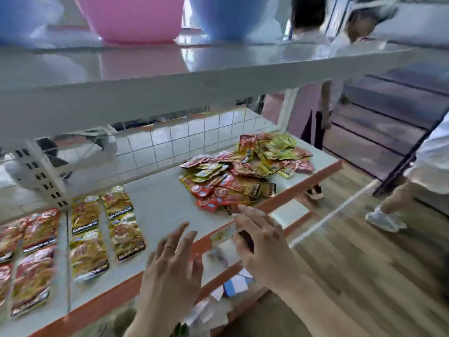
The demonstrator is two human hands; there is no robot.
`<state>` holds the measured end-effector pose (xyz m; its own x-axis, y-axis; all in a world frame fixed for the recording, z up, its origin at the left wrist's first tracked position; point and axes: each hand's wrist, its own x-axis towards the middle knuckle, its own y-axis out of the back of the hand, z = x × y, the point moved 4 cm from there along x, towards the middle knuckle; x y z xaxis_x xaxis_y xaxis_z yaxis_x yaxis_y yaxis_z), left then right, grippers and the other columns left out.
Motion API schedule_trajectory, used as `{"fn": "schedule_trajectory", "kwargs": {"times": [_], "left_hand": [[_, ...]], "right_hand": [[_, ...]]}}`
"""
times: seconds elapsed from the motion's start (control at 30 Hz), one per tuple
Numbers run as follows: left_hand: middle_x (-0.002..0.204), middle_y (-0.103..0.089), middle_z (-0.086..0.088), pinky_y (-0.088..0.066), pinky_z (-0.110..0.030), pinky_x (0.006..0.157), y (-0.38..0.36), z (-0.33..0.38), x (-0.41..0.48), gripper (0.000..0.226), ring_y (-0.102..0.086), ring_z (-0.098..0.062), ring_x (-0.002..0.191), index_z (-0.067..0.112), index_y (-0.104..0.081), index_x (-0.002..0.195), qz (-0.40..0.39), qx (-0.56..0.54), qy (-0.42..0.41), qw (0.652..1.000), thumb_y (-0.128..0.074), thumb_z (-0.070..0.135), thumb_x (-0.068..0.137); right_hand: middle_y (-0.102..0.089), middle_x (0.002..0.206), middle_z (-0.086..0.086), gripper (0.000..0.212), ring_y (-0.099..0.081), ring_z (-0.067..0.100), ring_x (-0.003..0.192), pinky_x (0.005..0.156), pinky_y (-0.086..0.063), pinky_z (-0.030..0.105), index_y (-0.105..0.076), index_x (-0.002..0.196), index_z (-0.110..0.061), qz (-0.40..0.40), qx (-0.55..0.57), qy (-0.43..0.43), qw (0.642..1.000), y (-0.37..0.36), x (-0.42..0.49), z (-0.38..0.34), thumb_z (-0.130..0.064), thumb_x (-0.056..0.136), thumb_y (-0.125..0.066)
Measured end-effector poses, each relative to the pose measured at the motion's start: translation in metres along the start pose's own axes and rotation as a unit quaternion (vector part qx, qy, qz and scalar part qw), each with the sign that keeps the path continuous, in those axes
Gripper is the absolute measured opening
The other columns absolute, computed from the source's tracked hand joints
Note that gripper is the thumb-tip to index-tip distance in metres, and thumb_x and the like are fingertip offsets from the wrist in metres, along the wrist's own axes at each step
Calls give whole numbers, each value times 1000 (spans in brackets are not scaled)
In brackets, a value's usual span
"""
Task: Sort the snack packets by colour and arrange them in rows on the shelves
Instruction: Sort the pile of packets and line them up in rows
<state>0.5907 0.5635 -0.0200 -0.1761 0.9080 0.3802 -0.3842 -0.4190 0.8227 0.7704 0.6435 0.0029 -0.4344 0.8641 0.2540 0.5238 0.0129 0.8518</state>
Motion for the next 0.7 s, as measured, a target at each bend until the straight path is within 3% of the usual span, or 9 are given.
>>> {"fn": "schedule_trajectory", "kwargs": {"times": [0.13, 0.3, 0.47, 0.7], "left_hand": [[137, -59, -3, -55, -48, 87, -22, 39, 15, 50, -60, -30, 116, 20, -59, 125, -29, 0, 2, 1000, -42, 40, 83], [142, -55, 2, -52, -42, 89, -42, 60, 36, 48, -50, -20, 121, 22, -56, 130, -55, -3, -7, 998, -46, 42, 87], [143, -55, 1, -52, -44, 91, -64, 64, 62, 60, -55, -23, 123, 20, -57, 133, -76, 6, -9, 997, -81, 25, 78], [145, -54, -1, -47, -48, 100, -92, 70, 112, 60, -54, -29, 129, 19, -59, 135, -79, -9, -34, 996, -80, 28, 79]], "right_hand": [[-48, 146, -14, 45, -38, 5, 137, 114, -33, 37, -57, 132, -29, 32, 9, -27, 999, 26, -10, 41, -42, 92, -41], [-50, 146, -10, 45, -42, 10, 137, 114, -35, 41, -58, 133, -26, 30, 8, -59, 998, 40, -6, 74, -40, 92, -50], [-52, 144, -10, 45, -43, 9, 136, 114, -35, 40, -59, 133, -25, 26, 14, -81, 996, 42, 11, 95, -41, 92, -51], [-50, 145, -12, 52, -37, 7, 138, 115, -33, 41, -55, 137, -27, 17, 0, -107, 994, 47, 52, 122, -50, 92, -42]]}}
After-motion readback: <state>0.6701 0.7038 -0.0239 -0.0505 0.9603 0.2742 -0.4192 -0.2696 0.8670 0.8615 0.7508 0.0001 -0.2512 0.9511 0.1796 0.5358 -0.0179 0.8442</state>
